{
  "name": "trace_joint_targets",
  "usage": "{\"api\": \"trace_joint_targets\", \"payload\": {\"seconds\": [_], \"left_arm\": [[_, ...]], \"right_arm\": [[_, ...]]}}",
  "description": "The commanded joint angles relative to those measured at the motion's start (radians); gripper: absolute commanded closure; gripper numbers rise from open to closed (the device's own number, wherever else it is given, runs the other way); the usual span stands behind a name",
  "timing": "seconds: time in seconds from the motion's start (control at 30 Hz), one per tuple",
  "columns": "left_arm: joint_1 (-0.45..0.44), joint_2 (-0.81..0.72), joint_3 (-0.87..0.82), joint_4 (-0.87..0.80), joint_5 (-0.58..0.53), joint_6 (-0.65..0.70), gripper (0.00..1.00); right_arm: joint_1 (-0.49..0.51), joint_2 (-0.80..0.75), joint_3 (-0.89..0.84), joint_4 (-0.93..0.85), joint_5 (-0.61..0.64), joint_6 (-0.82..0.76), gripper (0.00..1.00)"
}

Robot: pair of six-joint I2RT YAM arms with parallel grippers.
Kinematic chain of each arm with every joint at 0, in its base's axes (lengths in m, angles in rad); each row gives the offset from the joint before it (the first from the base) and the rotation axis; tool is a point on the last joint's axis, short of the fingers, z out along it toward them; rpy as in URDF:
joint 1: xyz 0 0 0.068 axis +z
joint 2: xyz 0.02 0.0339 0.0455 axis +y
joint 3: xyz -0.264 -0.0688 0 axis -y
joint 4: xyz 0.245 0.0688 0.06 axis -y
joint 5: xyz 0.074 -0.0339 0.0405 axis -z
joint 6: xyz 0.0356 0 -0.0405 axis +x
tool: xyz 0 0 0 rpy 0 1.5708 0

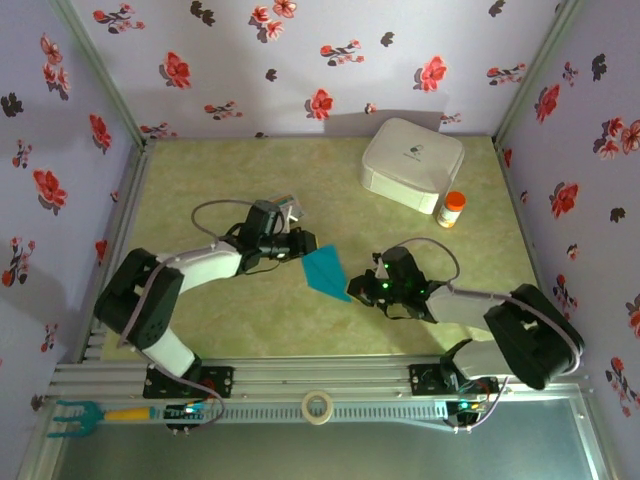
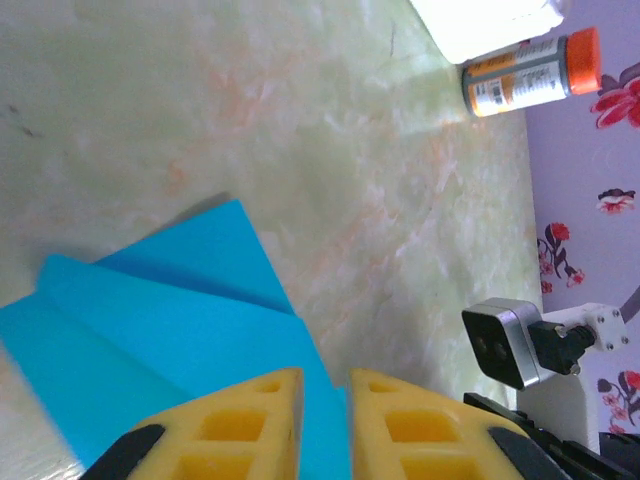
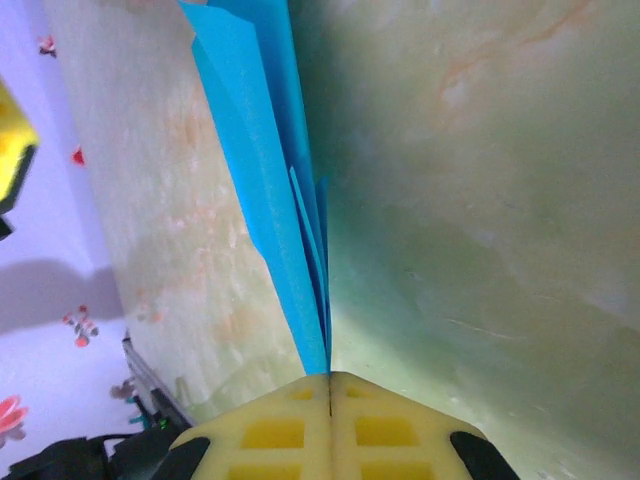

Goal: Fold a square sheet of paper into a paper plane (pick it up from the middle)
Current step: Turn over the paper at the center of the table.

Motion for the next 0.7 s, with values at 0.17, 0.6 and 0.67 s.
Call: {"api": "trace_joint_targets", "payload": {"seconds": [0.17, 0.6, 0.67], "left_arm": [[0.002, -0.191, -0.029, -0.161, -0.233, 0.13, 0.79], [0.006, -0.459, -0.127, -0.255, -0.538, 0.179, 0.61], [0.017, -0.497, -0.152, -0.26, -0.554, 0.188, 0.51]], "right_arm": [[-0.004, -0.203, 0.157, -0.413, 0.243, -0.273, 0.95], [0.153, -0.201, 0.468, -0.862, 0.751, -0.541, 0.98], [0.201, -0.151, 0.517, -0.915, 0.856, -0.567, 0.98]]}}
